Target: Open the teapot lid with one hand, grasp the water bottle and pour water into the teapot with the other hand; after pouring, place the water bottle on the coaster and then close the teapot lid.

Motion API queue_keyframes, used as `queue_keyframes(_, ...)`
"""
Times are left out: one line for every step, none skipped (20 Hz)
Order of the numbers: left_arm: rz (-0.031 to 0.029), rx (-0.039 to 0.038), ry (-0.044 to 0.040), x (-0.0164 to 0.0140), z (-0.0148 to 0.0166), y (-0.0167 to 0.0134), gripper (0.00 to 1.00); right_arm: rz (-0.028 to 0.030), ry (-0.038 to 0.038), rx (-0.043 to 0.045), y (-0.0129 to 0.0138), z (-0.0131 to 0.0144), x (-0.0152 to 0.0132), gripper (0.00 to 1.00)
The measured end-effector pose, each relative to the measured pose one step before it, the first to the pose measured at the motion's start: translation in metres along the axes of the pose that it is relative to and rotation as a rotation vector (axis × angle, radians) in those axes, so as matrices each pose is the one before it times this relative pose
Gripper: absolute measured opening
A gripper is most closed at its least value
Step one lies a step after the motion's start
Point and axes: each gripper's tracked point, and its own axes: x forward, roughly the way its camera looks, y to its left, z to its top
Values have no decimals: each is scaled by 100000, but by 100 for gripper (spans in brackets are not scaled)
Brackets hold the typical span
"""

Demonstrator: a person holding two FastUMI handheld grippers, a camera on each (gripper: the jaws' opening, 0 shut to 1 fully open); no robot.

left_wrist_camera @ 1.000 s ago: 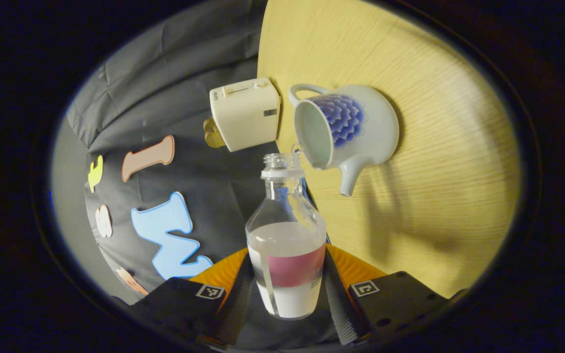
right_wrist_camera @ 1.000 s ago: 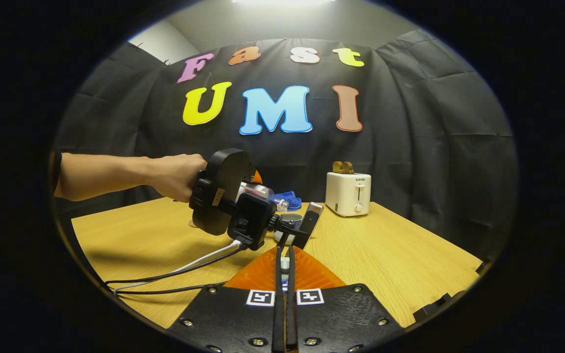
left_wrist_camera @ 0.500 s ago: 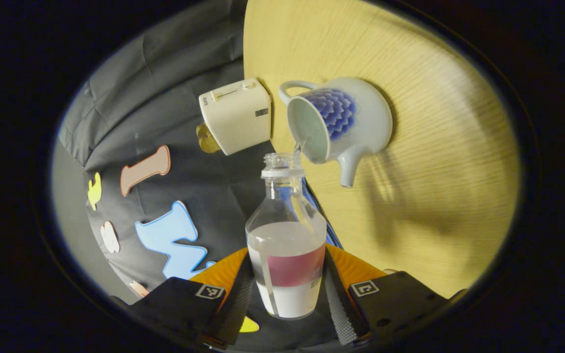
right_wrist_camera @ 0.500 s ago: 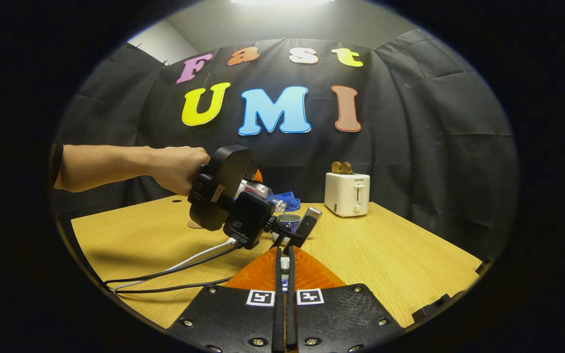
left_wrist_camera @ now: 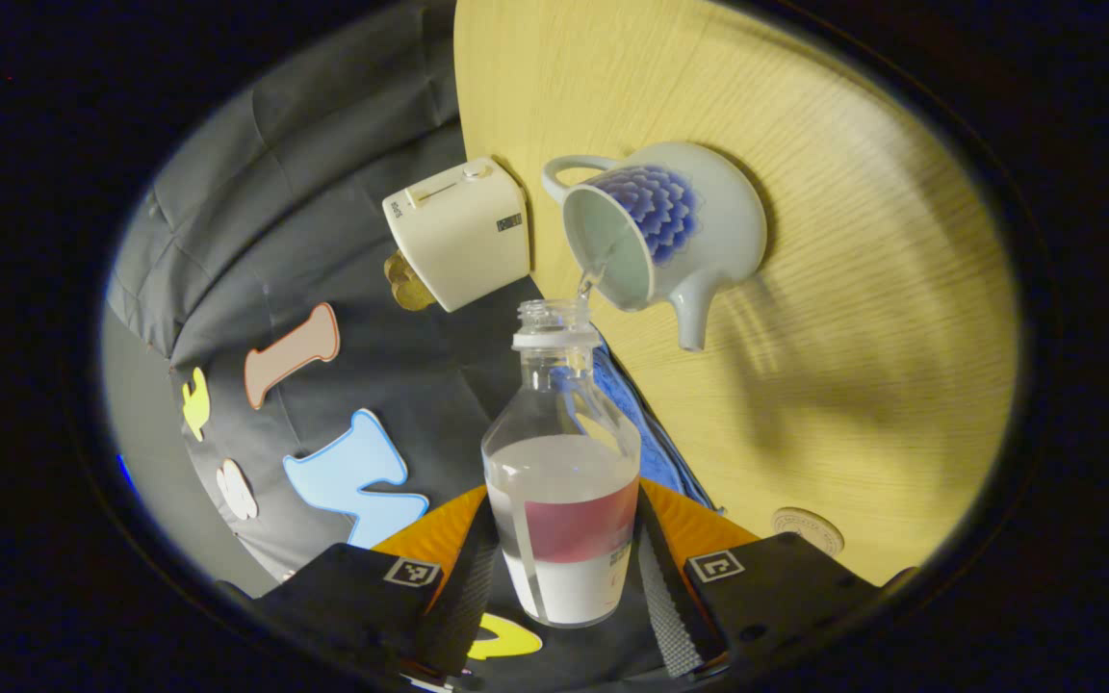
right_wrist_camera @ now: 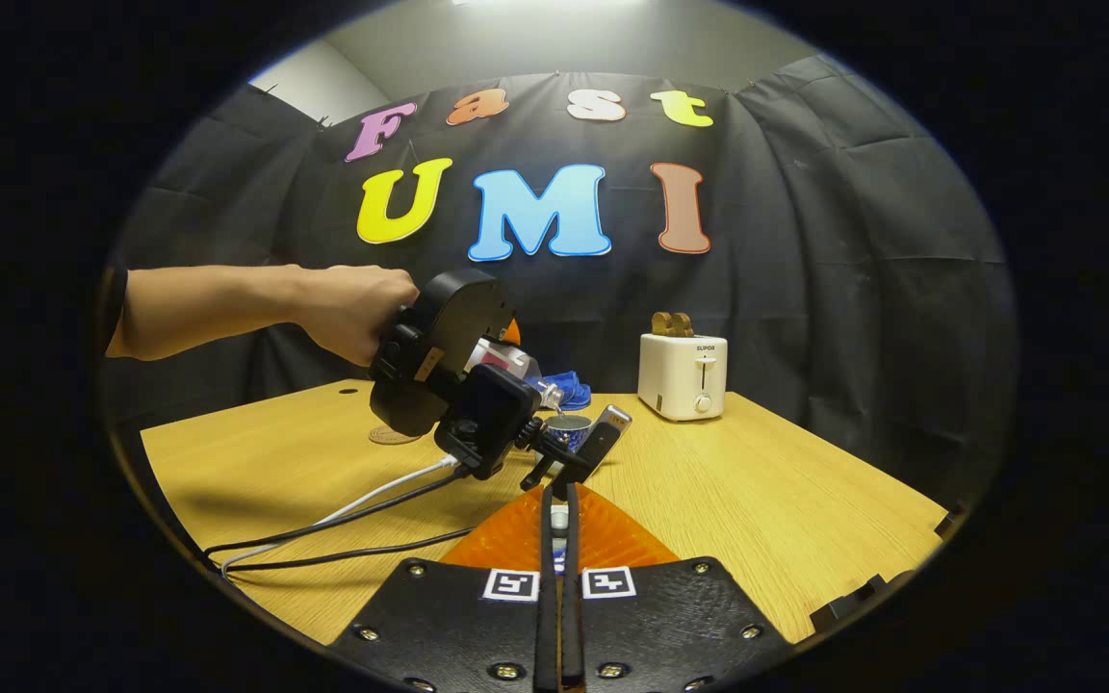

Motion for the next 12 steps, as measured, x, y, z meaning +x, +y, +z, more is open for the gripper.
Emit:
queue_keyframes(17, 295, -845, -77, 184, 19, 85, -178, -291, -61, -49, 72, -48, 2)
queue_keyframes(543, 776, -353, -34, 174, 178, 85, -352, -264, -372, -67, 40, -48, 2)
queue_keyframes(18, 897, -239, -37, 6, 32, 85, 50, -191, -46, -50, 76, -57, 2)
queue_keyframes(-194, 662, 244, 20, -22, 11, 85, 161, 61, 149, 19, -99, -20, 2)
queue_keyframes(197, 737, -118, -15, -2, 190, 85, 226, 341, 208, 24, -101, -37, 2)
queue_keyframes(180, 886, 104, -36, -28, 10, 85, 99, 152, 368, -43, -74, 21, 2)
queue_keyframes(-222, 707, 36, -57, 24, 62, 86, -321, -195, 489, -176, 15, 13, 2)
queue_keyframes(-302, 376, -176, -5, 103, -19, 86, -447, -225, 116, -150, 72, -43, 2)
queue_keyframes(-10, 565, -500, -22, 42, 72, 86, -278, -40, -155, -79, 83, 8, 2)
queue_keyframes(-12, 1164, -362, 87, 37, 50, 86, -159, -18, -99, -25, -24, 33, 2)
queue_keyframes(88, 1341, -99, -48, 2, 113, 86, 23, -163, 131, -26, 133, 28, 2)
queue_keyframes(-76, 1147, -236, -38, 95, 10, 85, -164, -278, 50, -96, 79, -60, 2)
